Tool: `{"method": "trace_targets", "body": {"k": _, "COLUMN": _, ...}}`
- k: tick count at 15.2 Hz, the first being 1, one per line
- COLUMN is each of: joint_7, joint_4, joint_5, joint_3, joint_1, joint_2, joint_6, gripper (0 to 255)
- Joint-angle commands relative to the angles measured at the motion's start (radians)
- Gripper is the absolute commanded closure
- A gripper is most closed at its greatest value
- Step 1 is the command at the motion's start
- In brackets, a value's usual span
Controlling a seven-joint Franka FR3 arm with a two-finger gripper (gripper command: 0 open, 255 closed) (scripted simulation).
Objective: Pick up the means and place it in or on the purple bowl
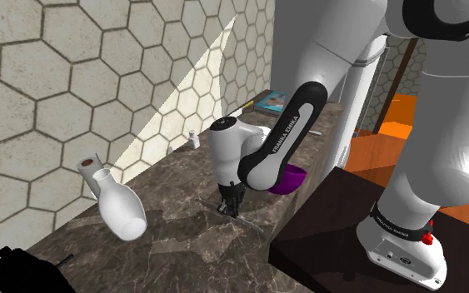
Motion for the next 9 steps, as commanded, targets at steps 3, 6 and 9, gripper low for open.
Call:
{"method": "trace_targets", "body": {"k": 3, "joint_7": -0.014, "joint_4": -0.001, "joint_5": 0.021, "joint_3": 0.011, "joint_1": -0.006, "joint_2": -0.026, "joint_6": -0.023, "gripper": 255}}
{"method": "trace_targets", "body": {"k": 6, "joint_7": -0.037, "joint_4": 0.0, "joint_5": 0.055, "joint_3": 0.024, "joint_1": -0.014, "joint_2": -0.069, "joint_6": -0.062, "gripper": 255}}
{"method": "trace_targets", "body": {"k": 9, "joint_7": -0.059, "joint_4": 0.003, "joint_5": 0.087, "joint_3": 0.034, "joint_1": -0.02, "joint_2": -0.11, "joint_6": -0.102, "gripper": 255}}
